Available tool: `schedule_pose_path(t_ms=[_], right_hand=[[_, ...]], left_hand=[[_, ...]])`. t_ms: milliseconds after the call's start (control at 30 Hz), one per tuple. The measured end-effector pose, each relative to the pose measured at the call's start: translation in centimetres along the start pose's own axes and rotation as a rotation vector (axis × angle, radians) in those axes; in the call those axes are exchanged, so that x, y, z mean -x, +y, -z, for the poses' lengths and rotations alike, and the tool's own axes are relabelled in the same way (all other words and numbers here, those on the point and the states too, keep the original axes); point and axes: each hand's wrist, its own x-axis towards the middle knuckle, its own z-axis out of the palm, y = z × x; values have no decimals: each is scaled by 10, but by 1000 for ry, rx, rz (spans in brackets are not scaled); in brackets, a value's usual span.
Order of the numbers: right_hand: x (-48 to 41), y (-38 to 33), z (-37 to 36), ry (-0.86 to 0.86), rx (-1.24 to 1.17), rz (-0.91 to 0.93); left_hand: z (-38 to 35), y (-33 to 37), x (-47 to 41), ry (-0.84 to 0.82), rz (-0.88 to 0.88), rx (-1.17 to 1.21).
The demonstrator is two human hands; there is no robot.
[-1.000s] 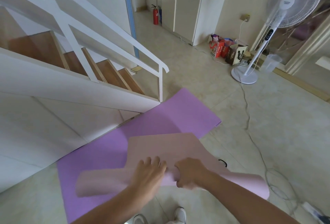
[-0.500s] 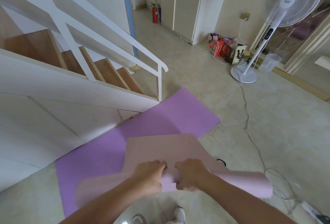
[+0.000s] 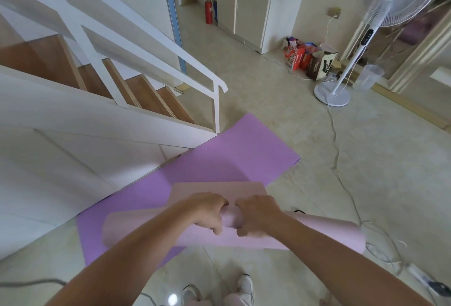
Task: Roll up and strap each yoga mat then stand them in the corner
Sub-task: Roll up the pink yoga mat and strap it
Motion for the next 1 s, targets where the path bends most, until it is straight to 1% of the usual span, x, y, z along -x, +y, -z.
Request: schedule_pose_path(t_ms=[33,133,200,267,333,400,467,500,567,633,700,767,867,900,933,967,1000], right_hand=[[-2,1,6,-54,-50,4],[-5,6,20,-169,-208,6],[-6,8,20,-166,-183,31],[-6,9,13,-46,-55,68],[-6,9,2,121,109,111],[-7,9,-2,198,212,114],[-9,11,2,178,170,91],[-9,12,6,149,135,81],[-11,15,17,60,45,52],[-12,18,27,-22,-114,34],[-11,18,31,-53,-159,44],[-8,18,31,9,-93,62],[-9,22,16,241,227,142],[-9,22,14,312,282,153],[-9,20,15,350,287,149],[-9,18,18,349,270,147],[-10,16,23,312,242,150]], left_hand=[[0,0,0,43,-3,-58],[-16,1,0,281,-30,-258],[-26,0,-2,391,-41,-280],[-27,-3,-3,410,-23,-249],[-23,-5,-5,351,22,-149],[-18,-6,-7,266,40,-31],[-15,-7,-7,256,22,-11],[-15,-6,-6,284,10,-50],[-19,-4,-6,378,-25,-217],[-24,-2,-8,487,-63,-346],[-24,-2,-9,530,-54,-317],[-18,-8,-14,489,-13,-199],[-2,-19,-18,273,95,50],[3,-22,-17,207,102,118],[8,-23,-15,156,89,168],[13,-23,-11,116,72,203],[17,-23,-7,83,60,216]])
